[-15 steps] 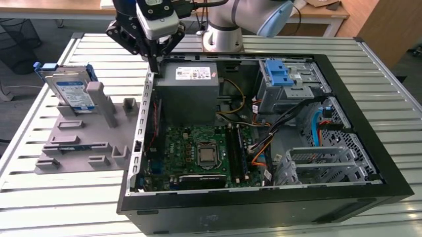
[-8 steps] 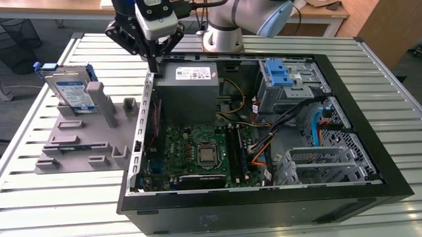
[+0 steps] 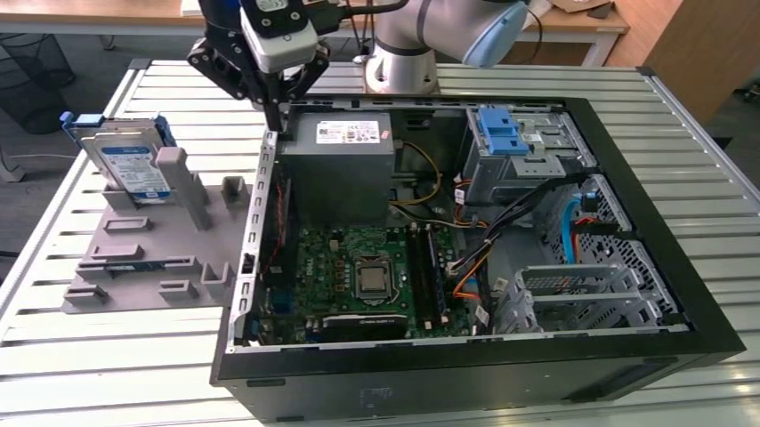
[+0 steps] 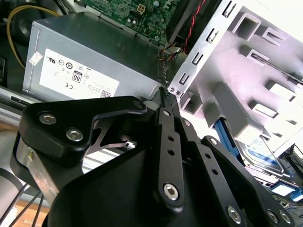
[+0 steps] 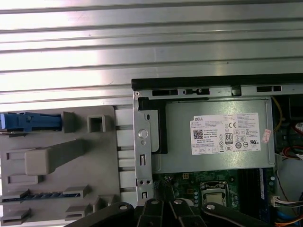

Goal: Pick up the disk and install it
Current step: 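Reach for the disk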

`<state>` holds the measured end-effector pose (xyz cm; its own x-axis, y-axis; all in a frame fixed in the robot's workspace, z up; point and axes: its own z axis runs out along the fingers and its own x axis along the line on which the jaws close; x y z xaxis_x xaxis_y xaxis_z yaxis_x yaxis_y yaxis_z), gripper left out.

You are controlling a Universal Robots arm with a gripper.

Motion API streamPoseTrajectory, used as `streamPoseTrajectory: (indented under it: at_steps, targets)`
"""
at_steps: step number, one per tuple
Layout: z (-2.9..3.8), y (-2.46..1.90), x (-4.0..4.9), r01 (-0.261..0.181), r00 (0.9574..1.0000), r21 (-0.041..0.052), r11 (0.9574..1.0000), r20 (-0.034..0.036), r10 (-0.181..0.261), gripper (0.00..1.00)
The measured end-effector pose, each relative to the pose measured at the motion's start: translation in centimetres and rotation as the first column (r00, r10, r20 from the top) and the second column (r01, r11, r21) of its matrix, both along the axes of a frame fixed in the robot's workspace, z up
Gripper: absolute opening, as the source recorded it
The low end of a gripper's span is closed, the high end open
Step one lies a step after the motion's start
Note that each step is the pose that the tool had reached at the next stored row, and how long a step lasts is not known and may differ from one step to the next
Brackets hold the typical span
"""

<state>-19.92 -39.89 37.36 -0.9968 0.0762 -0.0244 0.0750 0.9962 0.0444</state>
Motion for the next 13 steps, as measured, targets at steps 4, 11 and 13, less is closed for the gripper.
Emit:
streamPoseTrajectory:
  at_steps: [4,11,13]
  targets:
    - [-0.04,0.0,-0.1,0.0,1.0,0.0,1.0,0.0001,0.0,0.11]
    - [-0.12,0.0,-0.25,0.0,1.0,-0.0001,1.0,-0.0001,0.0,0.11]
    - [-0.16,0.0,-0.3,0.0,1.0,0.0,1.0,0.0001,0.0,0.11]
